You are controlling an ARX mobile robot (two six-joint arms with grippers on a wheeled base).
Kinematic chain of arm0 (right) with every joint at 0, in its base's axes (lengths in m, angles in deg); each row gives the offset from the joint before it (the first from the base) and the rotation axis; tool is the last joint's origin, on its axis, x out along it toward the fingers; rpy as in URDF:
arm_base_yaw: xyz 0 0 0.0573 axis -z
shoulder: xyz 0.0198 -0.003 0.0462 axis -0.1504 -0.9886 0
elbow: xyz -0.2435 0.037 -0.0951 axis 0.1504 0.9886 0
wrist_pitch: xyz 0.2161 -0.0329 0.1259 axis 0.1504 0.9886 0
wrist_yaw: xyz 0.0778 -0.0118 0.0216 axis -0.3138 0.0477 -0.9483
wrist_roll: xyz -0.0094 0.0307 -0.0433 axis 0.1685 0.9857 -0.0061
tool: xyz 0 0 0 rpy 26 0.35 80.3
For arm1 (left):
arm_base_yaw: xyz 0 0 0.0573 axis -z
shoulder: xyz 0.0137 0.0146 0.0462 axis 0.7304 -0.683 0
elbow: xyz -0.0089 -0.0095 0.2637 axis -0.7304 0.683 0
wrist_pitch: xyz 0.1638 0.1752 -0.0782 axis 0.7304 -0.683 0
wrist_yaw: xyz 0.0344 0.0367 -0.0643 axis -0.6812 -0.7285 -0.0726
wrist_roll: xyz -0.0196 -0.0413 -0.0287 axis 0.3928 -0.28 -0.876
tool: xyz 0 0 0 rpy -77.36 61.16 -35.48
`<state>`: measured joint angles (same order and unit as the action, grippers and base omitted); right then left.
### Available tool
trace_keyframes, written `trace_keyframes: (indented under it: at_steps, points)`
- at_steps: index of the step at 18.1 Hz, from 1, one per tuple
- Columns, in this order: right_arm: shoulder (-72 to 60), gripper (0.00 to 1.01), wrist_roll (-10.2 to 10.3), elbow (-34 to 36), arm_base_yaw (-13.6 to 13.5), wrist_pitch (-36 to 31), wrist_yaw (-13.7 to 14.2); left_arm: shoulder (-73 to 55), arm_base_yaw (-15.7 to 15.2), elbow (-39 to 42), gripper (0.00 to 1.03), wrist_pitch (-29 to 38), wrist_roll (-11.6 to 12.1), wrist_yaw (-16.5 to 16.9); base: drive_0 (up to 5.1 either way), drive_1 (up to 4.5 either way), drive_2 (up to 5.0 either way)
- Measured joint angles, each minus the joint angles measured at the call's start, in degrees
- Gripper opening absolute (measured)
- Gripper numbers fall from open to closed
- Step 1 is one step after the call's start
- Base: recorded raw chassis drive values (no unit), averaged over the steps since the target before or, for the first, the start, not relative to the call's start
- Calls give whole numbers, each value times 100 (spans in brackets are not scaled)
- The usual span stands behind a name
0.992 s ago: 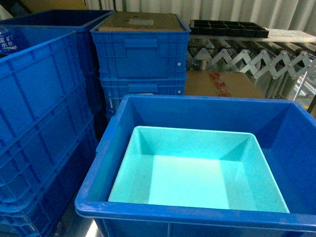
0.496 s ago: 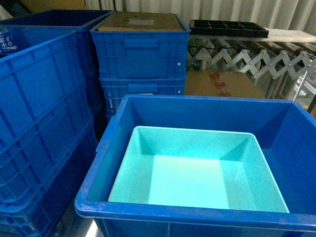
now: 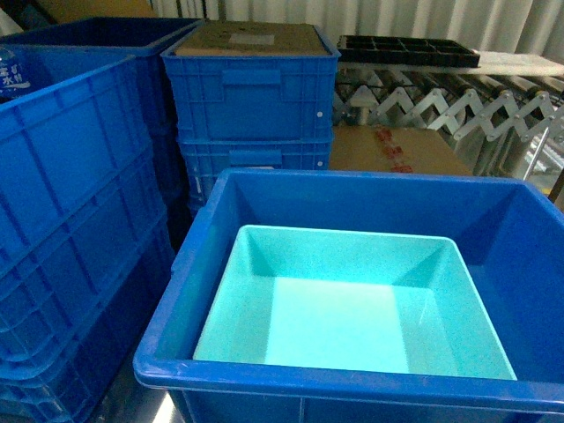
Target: Stack blue boxes stably on right
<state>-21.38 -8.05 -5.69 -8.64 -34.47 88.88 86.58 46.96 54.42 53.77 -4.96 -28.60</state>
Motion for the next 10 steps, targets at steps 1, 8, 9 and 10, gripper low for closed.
trace_keyframes:
  at_steps: [1,8,9,10]
  points:
    - [0,98,0,0,0,0,0,0,0,0,100,0,4,0,0,0,0]
    - [0,98,2,0,0,0,0,0,0,0,98,0,4,0,0,0,0]
    - [0,98,2,0,0,0,0,0,0,0,98,0,4,0,0,0,0]
    - [0,98,2,0,0,0,0,0,0,0,98,0,4,0,0,0,0]
